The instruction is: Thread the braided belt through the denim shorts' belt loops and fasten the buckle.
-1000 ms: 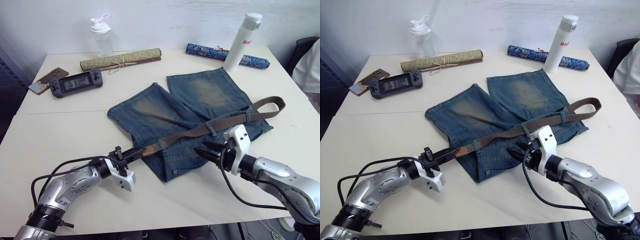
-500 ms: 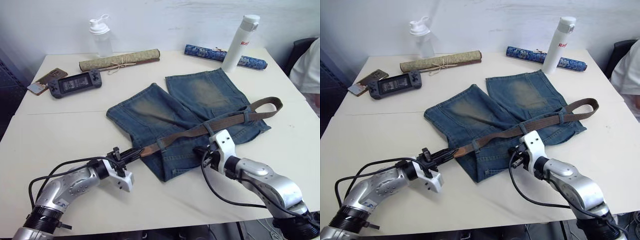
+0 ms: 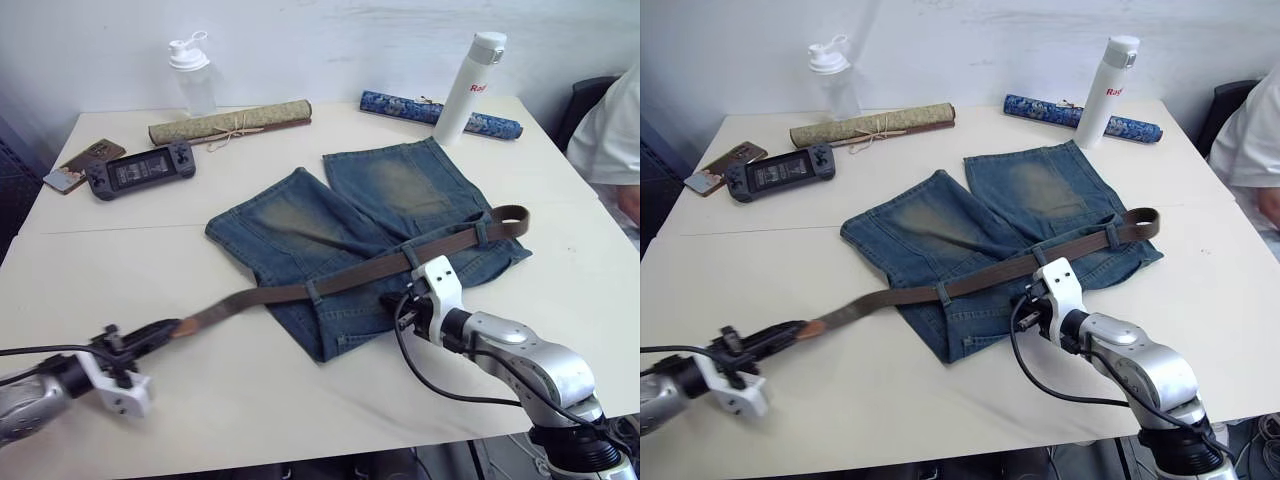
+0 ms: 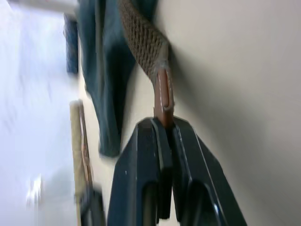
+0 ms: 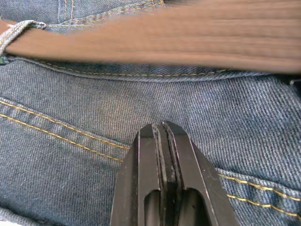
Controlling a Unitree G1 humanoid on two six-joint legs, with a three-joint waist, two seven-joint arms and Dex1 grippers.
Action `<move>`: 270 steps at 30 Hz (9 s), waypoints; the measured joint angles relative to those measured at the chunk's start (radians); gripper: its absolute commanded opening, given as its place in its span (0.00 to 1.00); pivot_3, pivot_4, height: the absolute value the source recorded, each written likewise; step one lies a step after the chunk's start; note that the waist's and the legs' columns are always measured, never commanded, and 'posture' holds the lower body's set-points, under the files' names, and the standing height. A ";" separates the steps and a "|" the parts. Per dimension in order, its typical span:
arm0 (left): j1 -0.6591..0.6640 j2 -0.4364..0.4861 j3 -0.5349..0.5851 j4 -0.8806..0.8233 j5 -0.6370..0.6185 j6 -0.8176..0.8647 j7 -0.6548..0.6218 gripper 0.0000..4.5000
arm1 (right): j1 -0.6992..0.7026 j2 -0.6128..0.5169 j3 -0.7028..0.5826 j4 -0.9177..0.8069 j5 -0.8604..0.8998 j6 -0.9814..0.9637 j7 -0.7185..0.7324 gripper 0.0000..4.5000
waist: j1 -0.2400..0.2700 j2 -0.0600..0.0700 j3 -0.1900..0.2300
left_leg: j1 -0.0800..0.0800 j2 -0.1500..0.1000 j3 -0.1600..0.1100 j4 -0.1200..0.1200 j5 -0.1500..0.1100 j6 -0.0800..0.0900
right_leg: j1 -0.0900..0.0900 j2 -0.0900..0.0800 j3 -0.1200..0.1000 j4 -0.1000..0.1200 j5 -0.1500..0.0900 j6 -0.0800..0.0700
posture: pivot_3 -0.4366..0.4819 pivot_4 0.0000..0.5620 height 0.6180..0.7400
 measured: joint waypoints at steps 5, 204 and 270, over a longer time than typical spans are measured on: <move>0.017 0.101 -0.031 0.201 0.108 0.057 0.225 0.00 | -0.010 0.019 0.000 0.013 -0.007 0.009 0.007 0.02 | -0.003 -0.004 -0.002 | 0.000 0.000 0.001 0.000 -0.001 -0.001 | 0.000 0.000 0.000 0.002 0.000 0.000 | 0.48 0.27 0.82; -0.869 -0.537 -0.284 0.077 -1.208 1.562 -1.555 0.07 | -0.499 -0.307 -0.200 0.698 -0.011 0.246 0.584 0.10 | 0.029 0.017 0.027 | -0.019 -0.004 0.006 0.019 0.009 -0.002 | -0.017 0.007 -0.004 0.021 0.001 0.001 | 0.48 0.27 0.82; -0.281 -0.196 -0.416 0.040 -0.941 -0.104 -1.074 0.94 | 0.642 -0.684 -0.339 0.291 -0.299 -1.379 0.746 1.00 | 0.021 0.031 0.008 | 0.031 0.003 0.017 -0.003 -0.006 0.000 | 0.018 0.001 0.014 0.001 0.000 -0.003 | 0.48 0.27 0.82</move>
